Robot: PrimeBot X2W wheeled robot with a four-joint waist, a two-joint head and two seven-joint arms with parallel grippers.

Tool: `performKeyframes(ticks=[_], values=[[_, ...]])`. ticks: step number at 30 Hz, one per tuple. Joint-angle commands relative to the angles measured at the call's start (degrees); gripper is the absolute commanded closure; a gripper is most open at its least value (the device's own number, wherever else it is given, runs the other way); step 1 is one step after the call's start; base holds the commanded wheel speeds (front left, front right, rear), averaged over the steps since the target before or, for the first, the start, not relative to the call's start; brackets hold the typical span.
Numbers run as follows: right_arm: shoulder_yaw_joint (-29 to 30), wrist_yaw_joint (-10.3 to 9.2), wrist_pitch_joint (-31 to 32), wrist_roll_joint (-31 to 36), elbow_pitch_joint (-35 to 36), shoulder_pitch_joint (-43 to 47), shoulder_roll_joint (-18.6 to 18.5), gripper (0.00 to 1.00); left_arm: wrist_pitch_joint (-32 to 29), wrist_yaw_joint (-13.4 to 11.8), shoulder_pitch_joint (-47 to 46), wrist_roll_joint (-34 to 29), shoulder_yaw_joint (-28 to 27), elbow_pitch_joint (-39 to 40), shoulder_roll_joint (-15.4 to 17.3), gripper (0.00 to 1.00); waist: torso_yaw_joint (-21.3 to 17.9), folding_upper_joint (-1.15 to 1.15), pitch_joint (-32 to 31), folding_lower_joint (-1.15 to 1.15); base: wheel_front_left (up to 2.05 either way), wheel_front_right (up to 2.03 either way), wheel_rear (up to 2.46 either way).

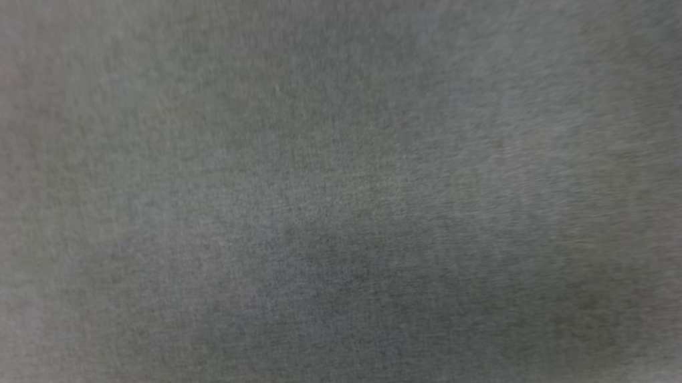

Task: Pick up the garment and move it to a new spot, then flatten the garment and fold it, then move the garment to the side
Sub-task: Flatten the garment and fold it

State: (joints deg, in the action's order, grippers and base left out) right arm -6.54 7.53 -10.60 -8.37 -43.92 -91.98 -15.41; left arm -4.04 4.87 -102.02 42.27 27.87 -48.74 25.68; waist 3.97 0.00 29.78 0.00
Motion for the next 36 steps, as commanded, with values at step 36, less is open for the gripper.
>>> performKeyframes(ticks=[36], values=[[-18.5, -0.09, 32.3, -34.6, 12.5, 44.5, -15.5, 1.0, -10.9, -1.5, 46.4, 10.6, 7.7, 6.9, 10.1, 1.0, -1.6, 0.0, -17.5, 0.0, 0.0, 0.0, 0.0]])
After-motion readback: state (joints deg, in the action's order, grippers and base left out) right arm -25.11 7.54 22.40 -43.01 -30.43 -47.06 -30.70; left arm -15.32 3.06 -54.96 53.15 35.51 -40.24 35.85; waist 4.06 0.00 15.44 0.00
